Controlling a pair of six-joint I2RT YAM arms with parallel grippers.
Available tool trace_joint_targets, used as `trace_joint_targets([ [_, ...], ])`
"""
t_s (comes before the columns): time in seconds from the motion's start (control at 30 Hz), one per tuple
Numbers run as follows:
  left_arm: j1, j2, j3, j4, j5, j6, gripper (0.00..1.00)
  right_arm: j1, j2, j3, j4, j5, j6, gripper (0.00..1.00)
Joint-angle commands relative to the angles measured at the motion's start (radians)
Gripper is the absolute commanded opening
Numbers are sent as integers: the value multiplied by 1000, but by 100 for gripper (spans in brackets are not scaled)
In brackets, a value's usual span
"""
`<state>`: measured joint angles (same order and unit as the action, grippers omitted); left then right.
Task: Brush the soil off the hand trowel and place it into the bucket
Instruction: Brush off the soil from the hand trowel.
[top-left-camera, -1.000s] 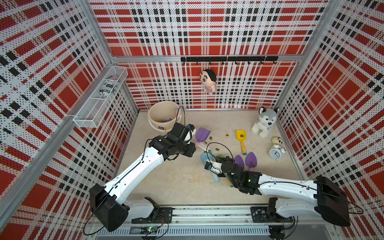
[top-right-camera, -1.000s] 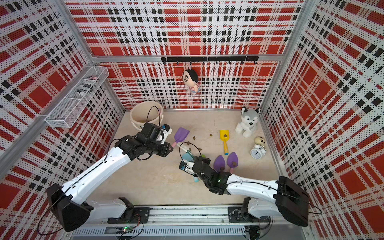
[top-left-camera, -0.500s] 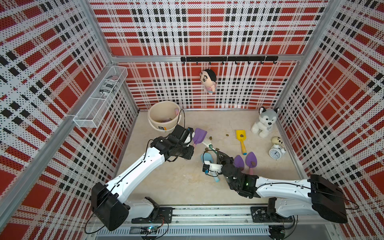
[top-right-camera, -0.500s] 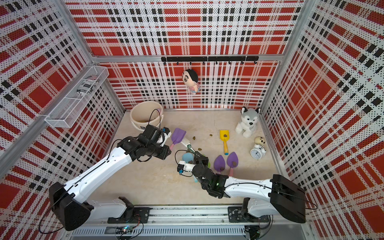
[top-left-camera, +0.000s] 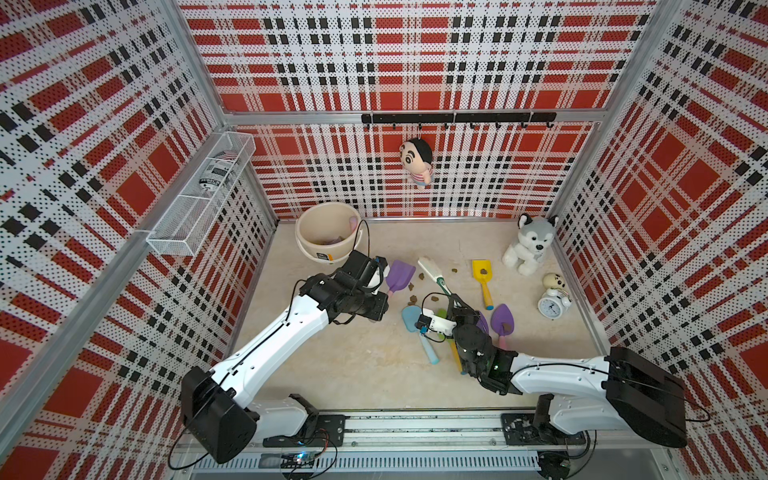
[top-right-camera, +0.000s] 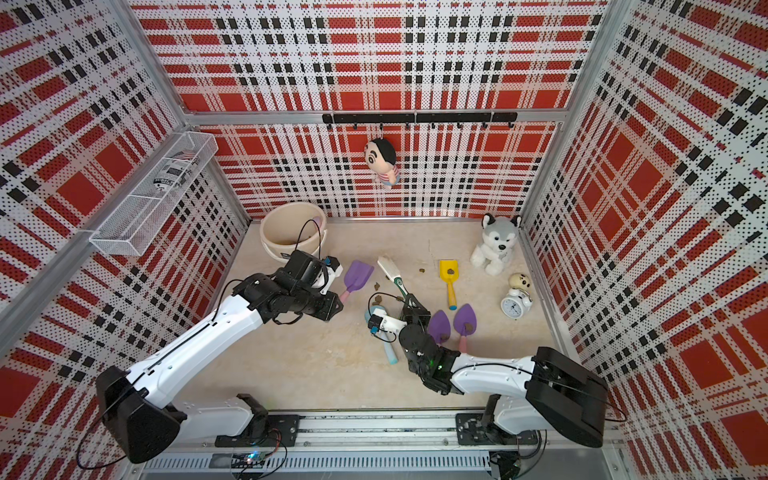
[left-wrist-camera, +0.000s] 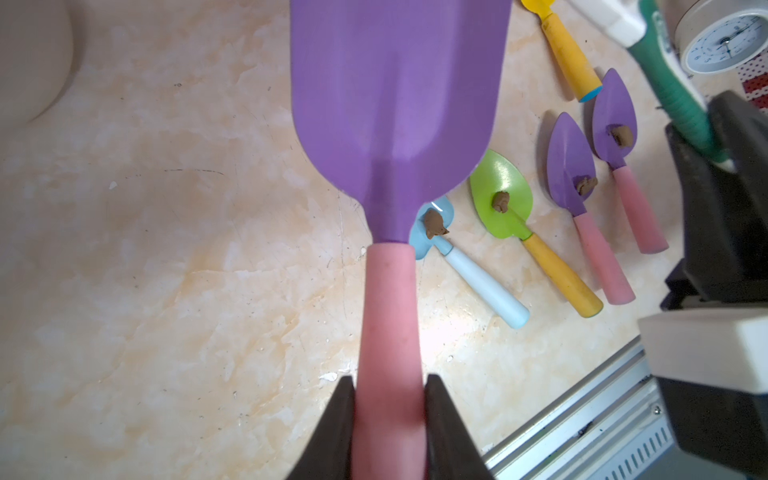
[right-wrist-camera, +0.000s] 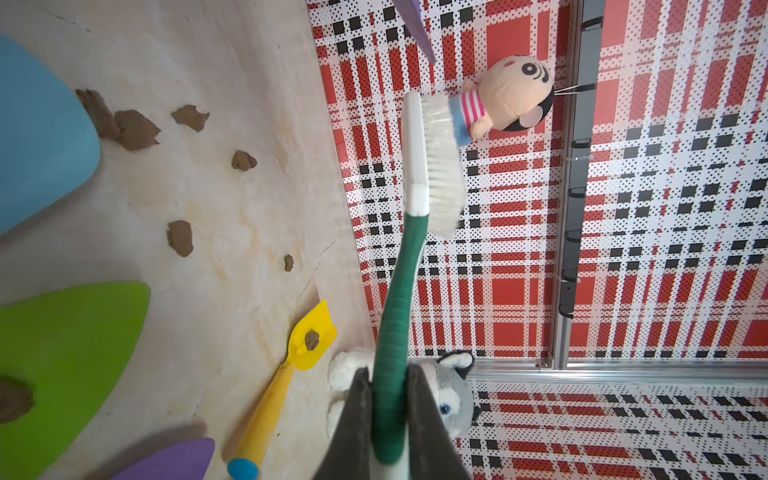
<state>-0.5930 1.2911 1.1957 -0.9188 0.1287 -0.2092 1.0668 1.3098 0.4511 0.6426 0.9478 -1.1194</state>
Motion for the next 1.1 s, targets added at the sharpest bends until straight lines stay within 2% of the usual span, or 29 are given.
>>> trace_joint_targets([
  [0.0, 10, -23, 29, 5, 16, -1, 0, 17, 39, -2, -4, 5, 58, 0],
  [0.23, 14, 0, 13, 19, 19, -4, 0, 121, 107, 25, 0, -70, -5, 0],
  [0.4, 16, 6, -6, 36, 33, -13, 0, 164, 151, 40, 71, -89, -105, 0],
  [0.8, 16, 13, -36, 36, 27, -15, 0, 166, 156, 75, 190, -82, -207, 0],
  [1.07, 18, 11, -28, 36, 25, -14, 0, 127, 129, 65, 183, -76, -181, 0],
])
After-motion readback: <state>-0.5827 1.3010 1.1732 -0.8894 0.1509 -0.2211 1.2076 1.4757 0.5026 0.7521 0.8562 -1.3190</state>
